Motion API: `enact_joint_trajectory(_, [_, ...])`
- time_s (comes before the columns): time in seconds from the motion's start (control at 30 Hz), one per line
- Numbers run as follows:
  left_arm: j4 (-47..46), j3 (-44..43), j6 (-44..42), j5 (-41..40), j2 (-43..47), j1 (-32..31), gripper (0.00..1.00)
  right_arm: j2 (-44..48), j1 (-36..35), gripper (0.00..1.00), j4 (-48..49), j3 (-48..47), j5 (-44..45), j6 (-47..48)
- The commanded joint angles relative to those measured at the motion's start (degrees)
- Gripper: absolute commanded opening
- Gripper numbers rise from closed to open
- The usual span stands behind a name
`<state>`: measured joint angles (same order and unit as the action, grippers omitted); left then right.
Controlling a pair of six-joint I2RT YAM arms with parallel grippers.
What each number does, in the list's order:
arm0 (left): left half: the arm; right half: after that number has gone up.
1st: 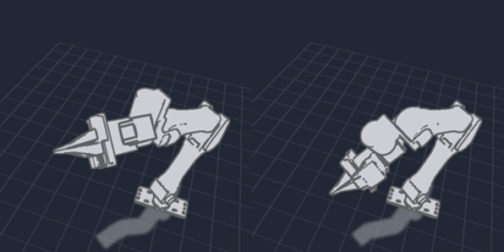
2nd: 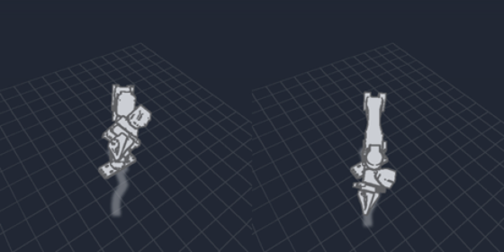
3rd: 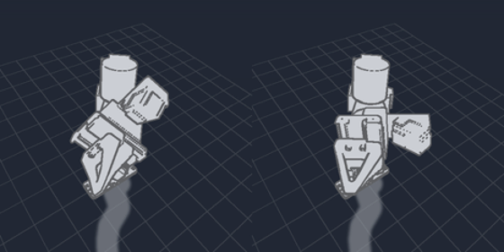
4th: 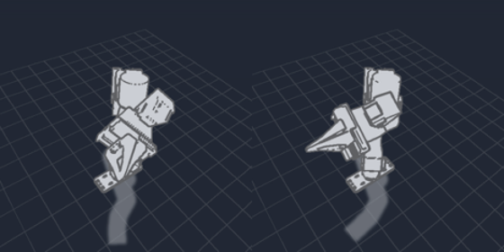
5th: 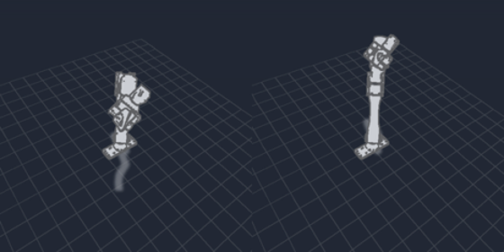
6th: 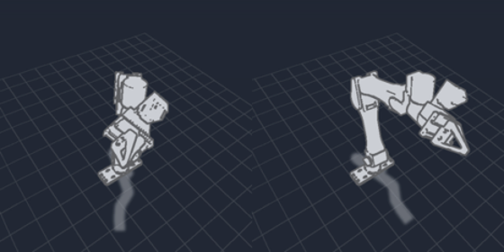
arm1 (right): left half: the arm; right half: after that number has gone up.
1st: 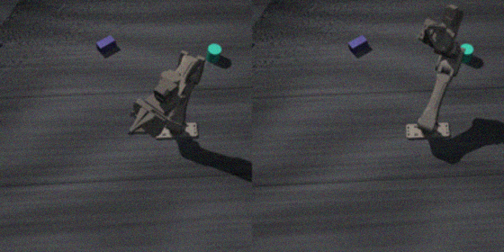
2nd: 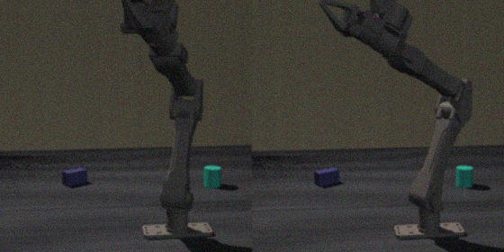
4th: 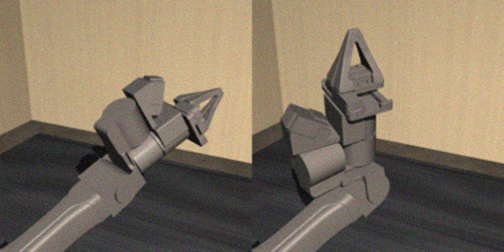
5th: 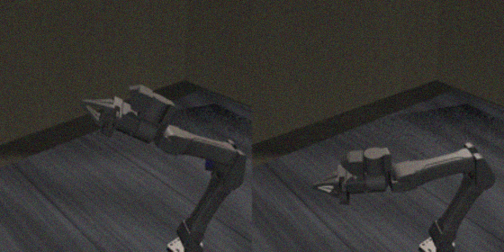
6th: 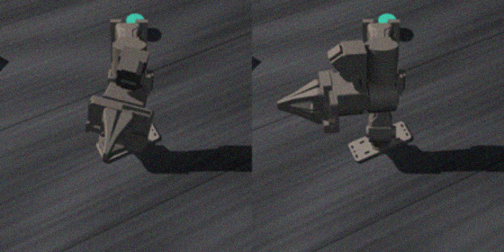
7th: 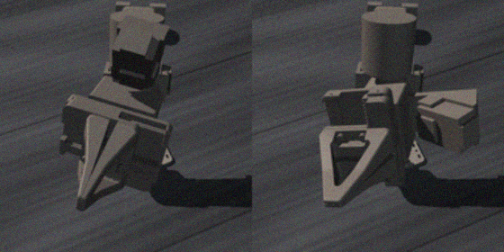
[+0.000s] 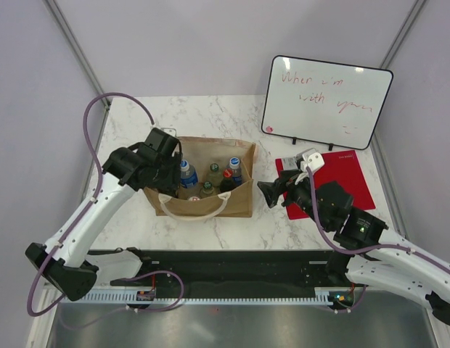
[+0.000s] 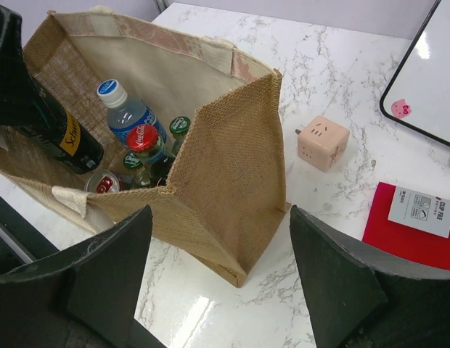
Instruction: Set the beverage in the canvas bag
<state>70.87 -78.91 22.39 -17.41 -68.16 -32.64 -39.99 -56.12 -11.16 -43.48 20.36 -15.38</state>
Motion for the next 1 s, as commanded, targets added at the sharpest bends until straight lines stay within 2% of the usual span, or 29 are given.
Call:
enact_joint_trajectory(0.0, [-2.1, 1.0, 1.7, -2.0, -0.5, -0.2, 0.02, 1.1, 0.0, 0.84, 1.7, 0.4, -0.3, -0.5])
enact_joint_trajectory(0.3, [-2.8, 2.7, 1.4, -2.5, -2.9, -0.2, 0.02, 1.6, 0.0, 0.84, 1.7, 0.5, -0.6, -1.1])
enact_joint_trajectory(0.63, [-5.7, 9.6, 0.8, -2.7, -3.1, -0.2, 0.02, 1.6, 0.0, 0.84, 1.3, 0.4, -0.6, -0.9])
enact_joint_trajectory(0.97, [-7.5, 13.0, 1.0, -4.2, -3.3, -0.1, 0.05, 2.5, 0.0, 0.84, 1.2, 1.4, -0.9, -1.1])
